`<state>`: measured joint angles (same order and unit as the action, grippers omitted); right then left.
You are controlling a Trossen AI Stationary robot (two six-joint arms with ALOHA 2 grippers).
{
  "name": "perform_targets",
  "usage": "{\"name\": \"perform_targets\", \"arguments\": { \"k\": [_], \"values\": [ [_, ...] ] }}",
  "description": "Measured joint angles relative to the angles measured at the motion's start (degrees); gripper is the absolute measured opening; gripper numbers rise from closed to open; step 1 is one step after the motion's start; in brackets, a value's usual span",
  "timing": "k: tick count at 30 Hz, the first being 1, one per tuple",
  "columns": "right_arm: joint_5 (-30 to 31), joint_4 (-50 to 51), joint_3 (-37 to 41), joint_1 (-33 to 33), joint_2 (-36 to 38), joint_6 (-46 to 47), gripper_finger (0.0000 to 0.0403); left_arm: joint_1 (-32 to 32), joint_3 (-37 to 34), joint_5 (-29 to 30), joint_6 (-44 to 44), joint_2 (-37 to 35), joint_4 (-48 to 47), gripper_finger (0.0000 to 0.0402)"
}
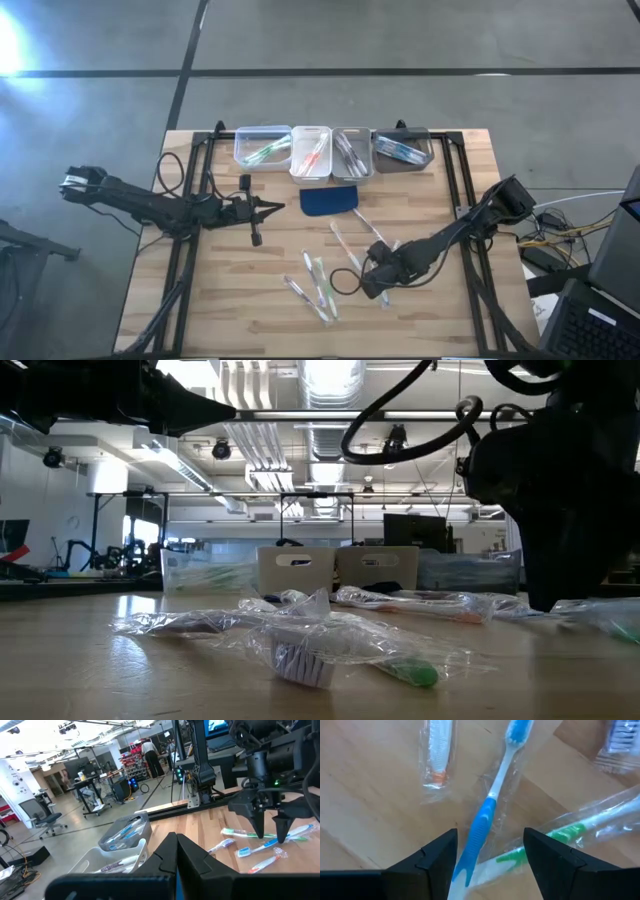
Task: Pick & Place Toothbrushes
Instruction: Put the blue toothbrush into the transparent black bin
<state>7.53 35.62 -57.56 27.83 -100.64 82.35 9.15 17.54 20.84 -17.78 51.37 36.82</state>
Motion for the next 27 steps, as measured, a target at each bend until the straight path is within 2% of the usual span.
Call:
{"name": "perform_targets", "arguments": {
  "k": [5,10,27],
  "values": [
    [1.2,-1.9,1.4,0.0,0.0,0.1,0.0224,0.0,0.0,0.0,0.0,0.0,0.0,0.0005],
    [1.9,-1.8,1.7,0.0,0.0,0.0,0.0203,0.0,0.0,0.0,0.0,0.0,0.0,0.0005],
    [3.2,-2.0,1.7,0.0,0.0,0.0,0.0072,0.0,0.0,0.0,0.0,0.0,0.0,0.0005]
  ]
}}
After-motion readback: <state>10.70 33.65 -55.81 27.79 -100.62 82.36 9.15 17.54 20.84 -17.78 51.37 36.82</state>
